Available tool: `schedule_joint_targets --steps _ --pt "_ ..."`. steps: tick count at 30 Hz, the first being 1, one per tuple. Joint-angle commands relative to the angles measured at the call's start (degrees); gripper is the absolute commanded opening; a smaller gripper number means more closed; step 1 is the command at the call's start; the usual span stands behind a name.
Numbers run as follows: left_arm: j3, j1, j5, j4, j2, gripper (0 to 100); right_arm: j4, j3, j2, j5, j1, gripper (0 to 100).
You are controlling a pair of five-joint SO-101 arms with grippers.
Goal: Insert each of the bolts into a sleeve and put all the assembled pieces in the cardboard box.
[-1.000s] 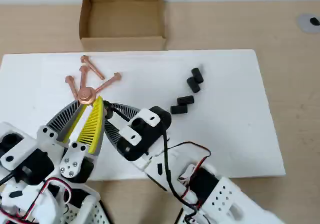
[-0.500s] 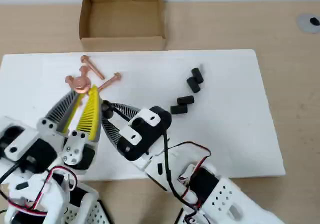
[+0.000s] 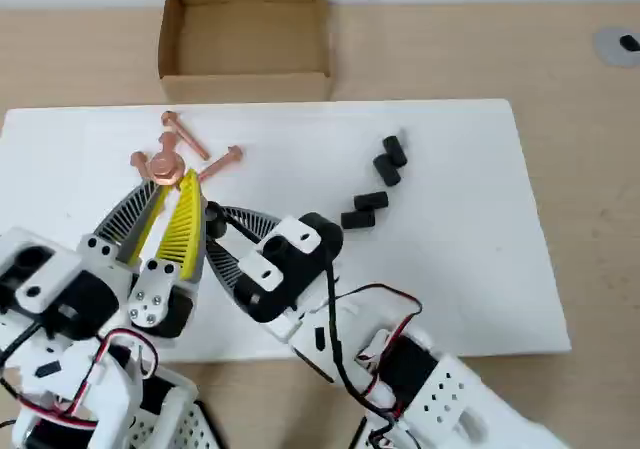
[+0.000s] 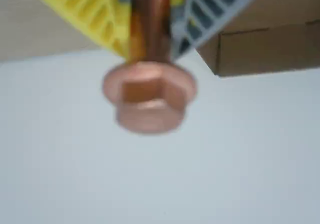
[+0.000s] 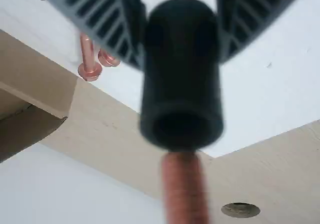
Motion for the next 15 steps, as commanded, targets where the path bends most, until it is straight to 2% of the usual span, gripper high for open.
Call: schedule_joint_targets --steps 1,5,15 --pt "-1.0 2.2 0.6 1.8 -0.2 1 -1.6 -0.1 -1.3 -0.5 1.0 0.9" --pt "-2.9 4.4 0.7 5.0 -0.2 1 -1.6 0.0 -1.3 -0.5 1.0 0.9" --pt "-3.2 4.2 0.5 5.5 -0.2 1 -1.6 -0.1 -1.3 -0.5 1.0 0.9"
